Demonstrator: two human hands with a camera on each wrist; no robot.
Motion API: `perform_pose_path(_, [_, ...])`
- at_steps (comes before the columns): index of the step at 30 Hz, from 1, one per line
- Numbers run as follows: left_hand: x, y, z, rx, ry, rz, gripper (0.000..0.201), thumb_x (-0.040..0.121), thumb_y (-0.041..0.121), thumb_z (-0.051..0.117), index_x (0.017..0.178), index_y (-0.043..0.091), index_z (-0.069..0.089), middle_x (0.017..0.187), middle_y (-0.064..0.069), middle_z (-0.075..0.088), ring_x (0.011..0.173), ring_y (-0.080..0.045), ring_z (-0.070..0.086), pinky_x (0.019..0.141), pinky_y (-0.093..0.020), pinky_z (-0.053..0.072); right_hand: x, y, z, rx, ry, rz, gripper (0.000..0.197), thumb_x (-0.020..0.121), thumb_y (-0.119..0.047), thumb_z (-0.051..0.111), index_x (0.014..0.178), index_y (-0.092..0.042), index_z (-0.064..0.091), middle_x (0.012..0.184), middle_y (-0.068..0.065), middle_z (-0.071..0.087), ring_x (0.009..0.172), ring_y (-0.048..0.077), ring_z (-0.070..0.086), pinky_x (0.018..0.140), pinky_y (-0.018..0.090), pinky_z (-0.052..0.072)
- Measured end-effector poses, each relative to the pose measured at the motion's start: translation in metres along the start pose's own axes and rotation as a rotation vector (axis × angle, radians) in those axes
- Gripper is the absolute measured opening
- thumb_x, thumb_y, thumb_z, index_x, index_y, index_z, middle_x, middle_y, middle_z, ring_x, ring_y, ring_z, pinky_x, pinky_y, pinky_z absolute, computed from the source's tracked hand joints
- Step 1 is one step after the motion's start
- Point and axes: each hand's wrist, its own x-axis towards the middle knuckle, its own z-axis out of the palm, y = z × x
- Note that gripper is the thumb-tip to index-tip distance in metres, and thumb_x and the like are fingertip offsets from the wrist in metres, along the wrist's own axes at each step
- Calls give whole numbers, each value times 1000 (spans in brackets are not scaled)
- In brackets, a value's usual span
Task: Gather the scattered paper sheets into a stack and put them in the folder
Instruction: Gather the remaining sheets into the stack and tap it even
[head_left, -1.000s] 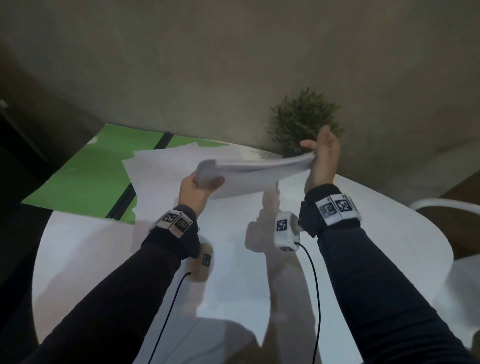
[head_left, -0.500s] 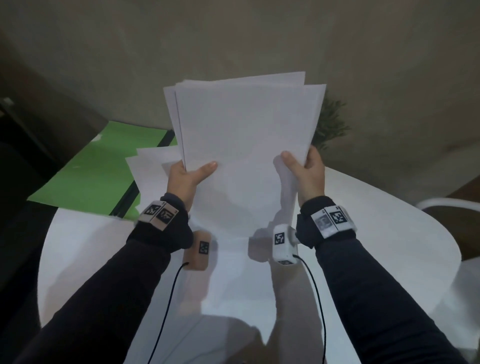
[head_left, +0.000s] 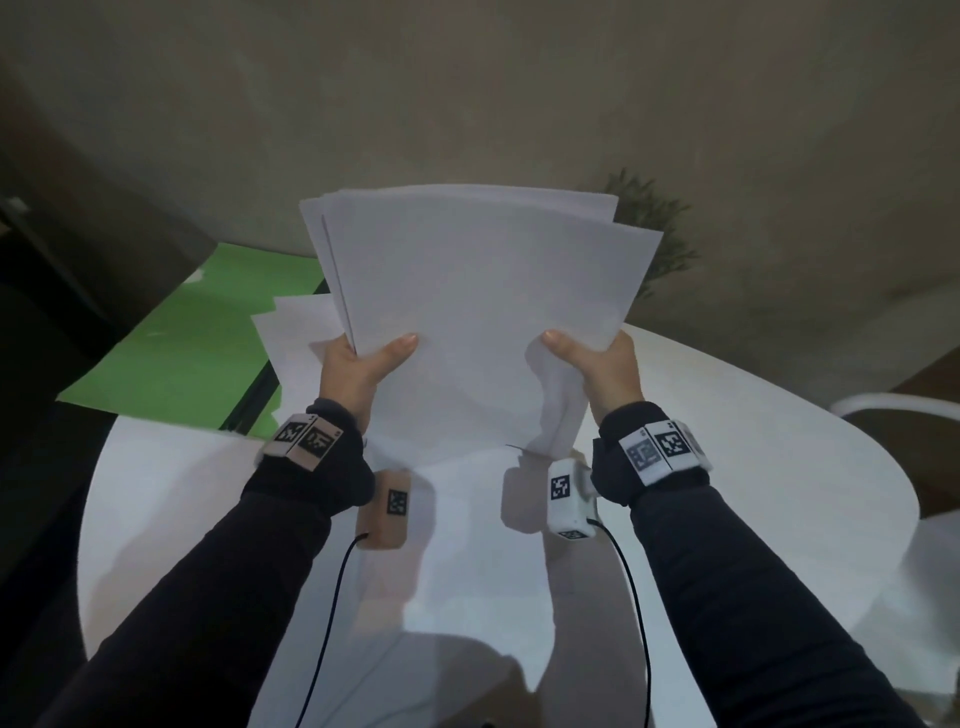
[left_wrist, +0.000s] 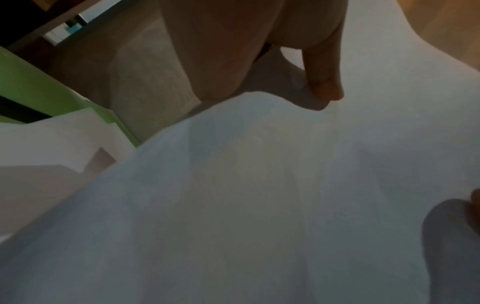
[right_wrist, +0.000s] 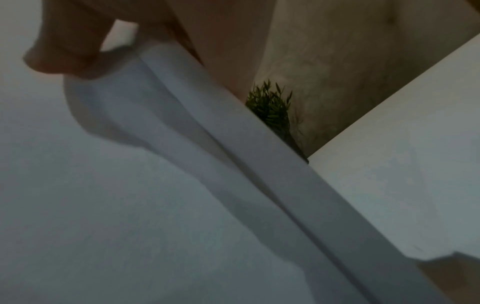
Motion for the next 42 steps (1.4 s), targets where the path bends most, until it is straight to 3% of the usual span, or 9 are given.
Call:
perform_pose_path(8, [4, -6, -15, 68, -224, -101, 70, 28, 43, 91, 91, 22, 67, 83, 9, 75, 85, -13, 69, 74, -26, 55, 6, -2, 9, 5, -14, 9, 22, 76, -4, 73, 90, -18, 63, 85, -8, 67, 68, -6, 66, 65, 12, 51])
perform_pose_path(14, [-3, -14, -2, 161, -47, -83, 26, 71, 6, 78, 89, 18, 65, 84, 5, 73, 87, -22, 67, 81, -32, 52, 5, 3, 20, -23, 57, 28, 23, 77, -12, 76, 94, -13, 61, 82, -11, 63, 67, -4, 62, 62, 8, 49])
perform_pose_path(19, [7, -13, -21, 221, -17, -74, 45, 72, 9, 78, 114, 7, 61, 93, 4, 69, 84, -11, 66, 69, -16, 53, 9, 2, 12, -90, 72, 23, 17, 86, -28, 67, 96, -15, 60, 84, -1, 65, 72, 12, 61, 64, 25, 51])
perform_pose_path(22, [7, -12, -49, 265, 40, -145, 48, 72, 13, 78, 116, 8, 60, 89, 9, 68, 83, -7, 64, 73, -14, 48, 17, 32, -21, -314, 198, 253, 30, 82, -49, 64, 91, -20, 61, 95, 8, 68, 80, 23, 64, 75, 37, 55])
perform_pose_path(27, [-3, -28, -94, 258, 188, -339, 13, 80, 4, 69, 84, 14, 62, 59, 11, 68, 73, -19, 59, 65, -25, 48, 0, 97, -38, -911, 14, 740, 85, 68, -56, 73, 130, -4, 49, 135, 14, 50, 125, 35, 46, 102, 39, 40])
perform_pose_path(30, [-5, -43, -109, 458, 194, -461, 27, 79, 19, 72, 102, 6, 64, 91, -8, 68, 92, -28, 60, 85, -37, 52, -20, 104, -5, -1002, 73, 780, 100, 57, -62, 74, 134, -12, 33, 133, 12, 34, 124, 38, 42, 98, 46, 43])
perform_pose_path(36, [-9, -62, -119, 645, 154, -600, 57, 76, 24, 76, 121, -6, 56, 121, -22, 61, 111, -36, 59, 101, -43, 44, -43, 118, 33, -1061, 166, 703, 74, 78, -29, 69, 133, -8, 23, 130, 13, 42, 117, 34, 48, 96, 42, 45])
perform_pose_path(39, [-15, -72, -122, 619, 149, -647, 61, 76, 21, 77, 125, -6, 53, 123, -19, 60, 113, -35, 58, 98, -35, 44, -39, 119, 29, -907, 113, 695, 60, 81, -23, 69, 131, -5, 41, 130, 15, 51, 116, 32, 53, 89, 34, 44])
perform_pose_path(42, [-19, -79, -125, 542, 146, -678, 61, 72, 21, 79, 122, -4, 54, 117, -20, 63, 107, -36, 60, 98, -46, 47, -37, 108, 25, -998, 78, 660, 38, 83, -22, 67, 115, -2, 58, 121, 15, 62, 110, 32, 59, 83, 29, 45])
